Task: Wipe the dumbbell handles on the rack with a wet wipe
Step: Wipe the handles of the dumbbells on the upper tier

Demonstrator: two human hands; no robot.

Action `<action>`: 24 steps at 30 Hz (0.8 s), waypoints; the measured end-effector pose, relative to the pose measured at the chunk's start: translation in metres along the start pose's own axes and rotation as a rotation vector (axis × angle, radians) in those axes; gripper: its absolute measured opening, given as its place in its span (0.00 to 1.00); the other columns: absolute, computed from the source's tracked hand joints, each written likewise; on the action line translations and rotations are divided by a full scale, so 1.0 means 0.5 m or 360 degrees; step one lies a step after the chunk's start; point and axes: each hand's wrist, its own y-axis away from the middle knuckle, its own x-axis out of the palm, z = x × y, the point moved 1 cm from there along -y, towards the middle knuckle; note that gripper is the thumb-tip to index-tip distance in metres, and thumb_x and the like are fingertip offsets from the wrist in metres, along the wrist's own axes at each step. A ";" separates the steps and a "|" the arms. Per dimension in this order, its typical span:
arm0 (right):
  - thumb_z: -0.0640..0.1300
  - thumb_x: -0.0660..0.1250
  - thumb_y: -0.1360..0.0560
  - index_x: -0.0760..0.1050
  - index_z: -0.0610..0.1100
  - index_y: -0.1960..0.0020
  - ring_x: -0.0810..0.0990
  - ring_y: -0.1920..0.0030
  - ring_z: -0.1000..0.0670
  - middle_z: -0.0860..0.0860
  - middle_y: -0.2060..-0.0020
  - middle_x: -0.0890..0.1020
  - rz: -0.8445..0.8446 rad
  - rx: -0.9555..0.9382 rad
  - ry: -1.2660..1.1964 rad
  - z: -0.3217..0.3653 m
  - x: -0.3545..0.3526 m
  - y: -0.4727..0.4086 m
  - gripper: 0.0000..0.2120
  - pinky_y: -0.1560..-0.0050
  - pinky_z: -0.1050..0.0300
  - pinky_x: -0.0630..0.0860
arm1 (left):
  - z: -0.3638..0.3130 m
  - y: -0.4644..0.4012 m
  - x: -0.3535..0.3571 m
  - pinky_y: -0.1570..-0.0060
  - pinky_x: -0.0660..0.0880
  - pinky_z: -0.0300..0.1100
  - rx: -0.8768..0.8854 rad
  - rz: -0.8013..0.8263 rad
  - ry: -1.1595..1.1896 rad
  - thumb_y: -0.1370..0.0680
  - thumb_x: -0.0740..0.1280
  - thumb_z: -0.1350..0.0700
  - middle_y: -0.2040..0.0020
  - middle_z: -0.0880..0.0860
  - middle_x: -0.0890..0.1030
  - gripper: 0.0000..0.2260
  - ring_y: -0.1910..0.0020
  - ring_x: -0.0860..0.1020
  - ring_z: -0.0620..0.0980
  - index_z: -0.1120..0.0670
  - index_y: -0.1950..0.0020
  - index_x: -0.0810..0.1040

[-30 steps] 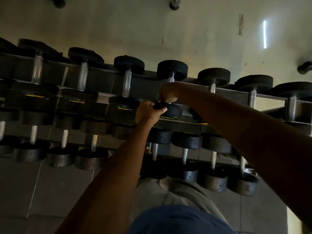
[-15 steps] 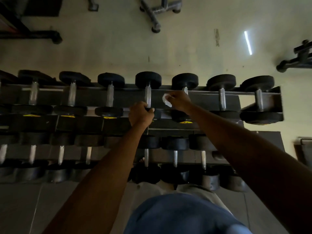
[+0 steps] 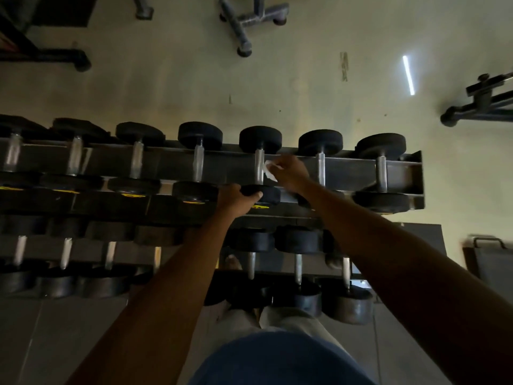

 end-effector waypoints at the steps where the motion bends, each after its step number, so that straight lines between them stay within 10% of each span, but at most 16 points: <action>1: 0.55 0.63 0.17 0.76 0.54 0.56 0.79 0.60 0.57 0.54 0.61 0.80 0.0030 0.0006 0.0017 -0.010 0.003 -0.006 0.11 0.59 0.59 0.69 | -0.003 -0.007 0.004 0.63 0.69 0.40 -0.0025 -0.0004 0.0010 0.23 0.73 0.33 0.48 0.54 0.83 0.26 0.52 0.81 0.51 0.54 0.43 0.81; 9: 0.53 0.69 0.20 0.80 0.50 0.37 0.80 0.46 0.53 0.52 0.43 0.83 0.0145 0.0024 0.0108 -0.037 0.046 -0.048 0.14 0.44 0.55 0.75 | -0.022 -0.064 0.005 0.38 0.80 0.50 -0.0363 -0.0168 0.0126 0.33 0.85 0.41 0.33 0.59 0.82 0.37 0.33 0.81 0.59 0.60 0.33 0.79; 16: 0.55 0.75 0.26 0.83 0.56 0.42 0.81 0.41 0.51 0.53 0.41 0.84 0.0224 -0.0041 0.0268 -0.040 0.060 -0.061 0.13 0.40 0.53 0.77 | 0.000 -0.074 0.001 0.39 0.80 0.50 -0.0337 -0.0082 0.0053 0.37 0.83 0.31 0.40 0.53 0.86 0.33 0.39 0.83 0.57 0.51 0.42 0.85; 24: 0.52 0.74 0.24 0.80 0.51 0.39 0.78 0.41 0.50 0.52 0.40 0.78 0.0316 -0.0342 0.0673 0.005 0.051 -0.074 0.15 0.44 0.53 0.77 | 0.016 -0.061 -0.001 0.47 0.73 0.45 -0.0357 -0.0061 0.0209 0.32 0.85 0.43 0.35 0.54 0.82 0.31 0.37 0.80 0.55 0.51 0.34 0.80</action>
